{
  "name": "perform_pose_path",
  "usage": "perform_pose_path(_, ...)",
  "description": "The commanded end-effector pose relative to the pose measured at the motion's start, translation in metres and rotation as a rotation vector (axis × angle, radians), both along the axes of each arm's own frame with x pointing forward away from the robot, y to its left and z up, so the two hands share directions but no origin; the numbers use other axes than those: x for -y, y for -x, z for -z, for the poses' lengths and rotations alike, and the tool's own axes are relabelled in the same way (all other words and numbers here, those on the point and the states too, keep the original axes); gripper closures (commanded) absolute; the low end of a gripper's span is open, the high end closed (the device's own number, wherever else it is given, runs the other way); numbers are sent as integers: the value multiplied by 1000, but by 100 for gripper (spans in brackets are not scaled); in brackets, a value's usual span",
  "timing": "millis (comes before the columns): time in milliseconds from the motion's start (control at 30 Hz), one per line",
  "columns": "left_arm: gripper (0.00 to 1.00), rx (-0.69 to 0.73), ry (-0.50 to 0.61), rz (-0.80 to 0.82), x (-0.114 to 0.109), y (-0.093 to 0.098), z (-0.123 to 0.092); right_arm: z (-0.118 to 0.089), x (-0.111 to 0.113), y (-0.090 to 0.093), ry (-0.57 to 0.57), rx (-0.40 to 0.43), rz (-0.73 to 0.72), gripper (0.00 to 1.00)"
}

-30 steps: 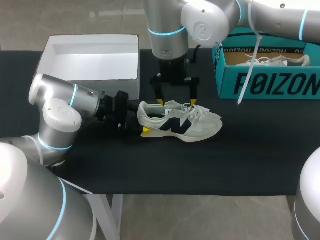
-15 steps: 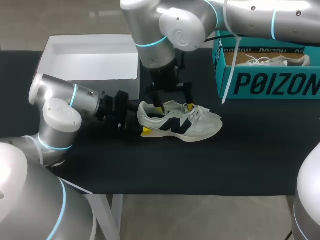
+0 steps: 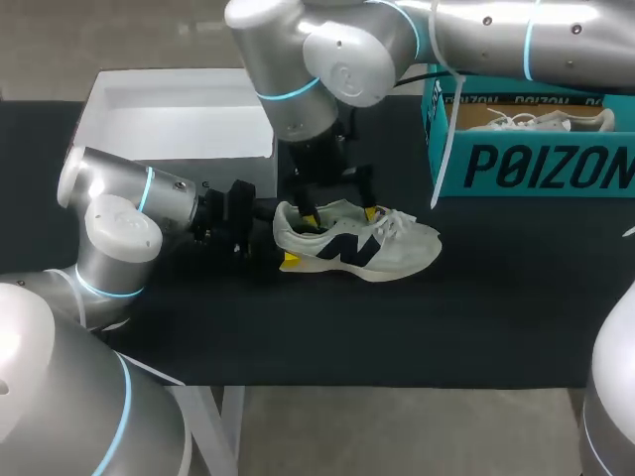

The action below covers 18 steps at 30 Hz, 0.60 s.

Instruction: Take the shoe out of the shoebox, open the shoe tongue, remove and reinsert the insole, then place the shoe into the shoebox

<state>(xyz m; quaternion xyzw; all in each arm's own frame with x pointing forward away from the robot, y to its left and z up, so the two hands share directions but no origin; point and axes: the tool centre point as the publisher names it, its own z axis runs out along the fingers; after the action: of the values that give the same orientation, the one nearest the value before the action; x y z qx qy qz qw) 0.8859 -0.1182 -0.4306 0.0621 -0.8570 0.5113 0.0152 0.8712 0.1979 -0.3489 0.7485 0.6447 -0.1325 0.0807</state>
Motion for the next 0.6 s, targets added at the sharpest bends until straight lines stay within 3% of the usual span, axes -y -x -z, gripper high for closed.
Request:
perform_pose_path(33, 100, 0, 1, 1, -1, 0, 0, 13, 0, 0, 13, -11, 11, 0)
perform_pose_path(300, 100, 0, 1, 1, -1, 0, 0, 11, 23, 7, 81, -24, 71, 0)
perform_pose_path(600, 100, 0, 1, 1, -1, 0, 0, -11, 41, 7, 120, -1, 96, 0)
